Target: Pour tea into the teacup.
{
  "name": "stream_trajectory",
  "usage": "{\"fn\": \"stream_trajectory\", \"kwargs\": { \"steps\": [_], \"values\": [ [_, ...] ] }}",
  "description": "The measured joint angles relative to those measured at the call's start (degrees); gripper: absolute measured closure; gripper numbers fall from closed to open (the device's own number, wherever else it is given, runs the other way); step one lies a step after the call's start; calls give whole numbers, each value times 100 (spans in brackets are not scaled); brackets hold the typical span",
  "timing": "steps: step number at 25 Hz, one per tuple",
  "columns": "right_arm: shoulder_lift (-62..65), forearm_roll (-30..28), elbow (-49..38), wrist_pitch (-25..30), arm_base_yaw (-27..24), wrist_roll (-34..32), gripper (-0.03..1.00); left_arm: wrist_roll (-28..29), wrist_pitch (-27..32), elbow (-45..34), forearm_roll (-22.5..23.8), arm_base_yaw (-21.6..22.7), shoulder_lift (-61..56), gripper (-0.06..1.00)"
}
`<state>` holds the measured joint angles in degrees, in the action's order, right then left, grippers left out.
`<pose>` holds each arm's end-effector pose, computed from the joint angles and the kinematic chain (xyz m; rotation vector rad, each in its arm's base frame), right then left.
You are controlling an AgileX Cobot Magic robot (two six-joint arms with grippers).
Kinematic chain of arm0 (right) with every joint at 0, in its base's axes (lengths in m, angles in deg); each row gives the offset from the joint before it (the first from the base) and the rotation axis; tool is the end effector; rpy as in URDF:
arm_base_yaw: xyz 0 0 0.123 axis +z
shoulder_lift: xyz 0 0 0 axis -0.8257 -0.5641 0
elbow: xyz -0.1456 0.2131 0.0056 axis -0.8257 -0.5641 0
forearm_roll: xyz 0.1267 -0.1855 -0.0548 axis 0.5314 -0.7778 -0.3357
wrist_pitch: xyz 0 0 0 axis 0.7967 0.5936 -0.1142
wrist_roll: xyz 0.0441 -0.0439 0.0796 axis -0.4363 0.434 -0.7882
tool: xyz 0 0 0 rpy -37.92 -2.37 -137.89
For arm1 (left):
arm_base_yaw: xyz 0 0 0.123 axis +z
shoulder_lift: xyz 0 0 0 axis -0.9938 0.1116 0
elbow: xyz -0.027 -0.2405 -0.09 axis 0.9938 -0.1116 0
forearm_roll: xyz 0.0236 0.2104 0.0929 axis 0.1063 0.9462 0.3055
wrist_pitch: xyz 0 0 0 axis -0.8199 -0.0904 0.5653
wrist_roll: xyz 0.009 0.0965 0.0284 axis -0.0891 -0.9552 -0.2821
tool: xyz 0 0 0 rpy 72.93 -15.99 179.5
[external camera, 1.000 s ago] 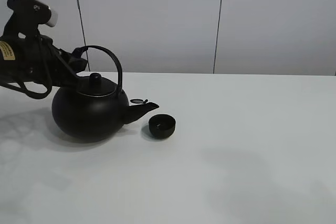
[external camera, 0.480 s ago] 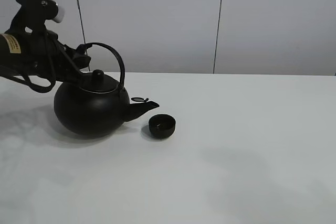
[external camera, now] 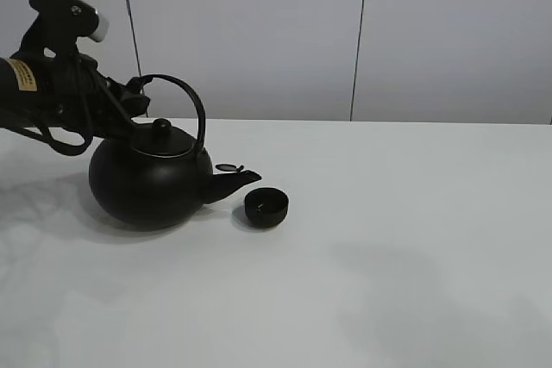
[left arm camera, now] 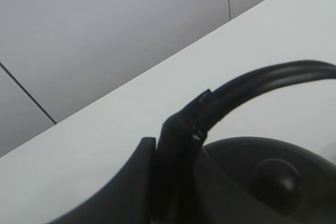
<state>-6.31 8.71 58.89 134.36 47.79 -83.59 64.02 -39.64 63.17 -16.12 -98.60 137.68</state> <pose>0.0126 0.0010 0.2528 0.1488 2.0740 -0.0426 0.3390 -0.1132 0.1385 0.7572 1.7678 -0.1155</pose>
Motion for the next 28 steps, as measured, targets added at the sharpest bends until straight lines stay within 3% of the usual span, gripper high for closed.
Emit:
{"fn": "stream_trajectory", "kwargs": {
  "steps": [28],
  "values": [
    [0, 0, 0, 0, 0, 0, 42, 0, 265, 152, 146, 0, 0, 83]
  ]
}}
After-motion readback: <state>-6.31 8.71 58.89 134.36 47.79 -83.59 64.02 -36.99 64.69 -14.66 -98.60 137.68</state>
